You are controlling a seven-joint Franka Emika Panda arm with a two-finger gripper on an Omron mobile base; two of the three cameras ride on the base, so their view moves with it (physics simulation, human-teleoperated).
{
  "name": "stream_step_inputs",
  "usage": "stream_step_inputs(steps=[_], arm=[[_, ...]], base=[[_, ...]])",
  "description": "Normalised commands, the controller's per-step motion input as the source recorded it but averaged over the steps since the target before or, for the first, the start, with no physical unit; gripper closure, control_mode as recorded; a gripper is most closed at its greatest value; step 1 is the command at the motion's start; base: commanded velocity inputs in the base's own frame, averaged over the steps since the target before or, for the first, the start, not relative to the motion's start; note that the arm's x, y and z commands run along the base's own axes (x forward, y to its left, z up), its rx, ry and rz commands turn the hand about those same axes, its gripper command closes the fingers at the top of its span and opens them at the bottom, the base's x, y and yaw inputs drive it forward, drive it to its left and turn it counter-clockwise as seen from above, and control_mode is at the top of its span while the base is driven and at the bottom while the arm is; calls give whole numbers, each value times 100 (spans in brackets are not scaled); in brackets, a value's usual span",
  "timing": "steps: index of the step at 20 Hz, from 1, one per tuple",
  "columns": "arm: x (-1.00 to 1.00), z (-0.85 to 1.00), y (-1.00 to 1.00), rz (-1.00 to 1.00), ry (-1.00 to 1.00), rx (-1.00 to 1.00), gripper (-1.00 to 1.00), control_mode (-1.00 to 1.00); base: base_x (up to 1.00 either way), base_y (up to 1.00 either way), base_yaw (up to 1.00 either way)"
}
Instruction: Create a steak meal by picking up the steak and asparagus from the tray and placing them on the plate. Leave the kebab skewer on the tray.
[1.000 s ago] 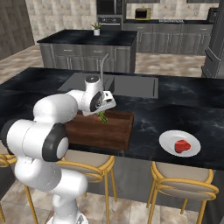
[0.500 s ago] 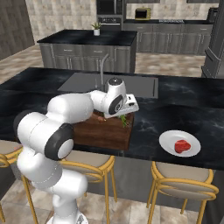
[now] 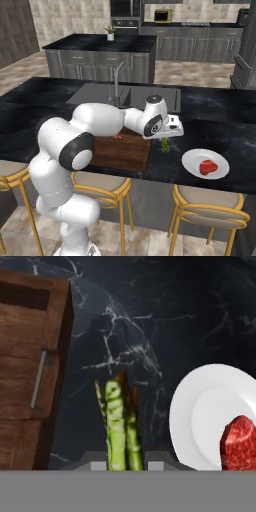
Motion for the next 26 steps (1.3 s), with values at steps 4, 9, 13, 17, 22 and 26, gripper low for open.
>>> stream_step_inputs(steps=[4,9,13,17,22,26], arm=[[0,-15,-83,-26,0,0,100,-100],[0,-16,-53,-17,0,0,100,-100],[0,-16,-36,-4,0,0,100,-100],[1,-20,-34,-1,0,1,100,-100],[6,-30,-38,0,0,3,100,-100],[8,-27,-35,0,0,3,100,-100]], base=[[0,0,0],[0,0,0],[0,0,0],[0,0,0],[0,0,0],[0,0,0]])
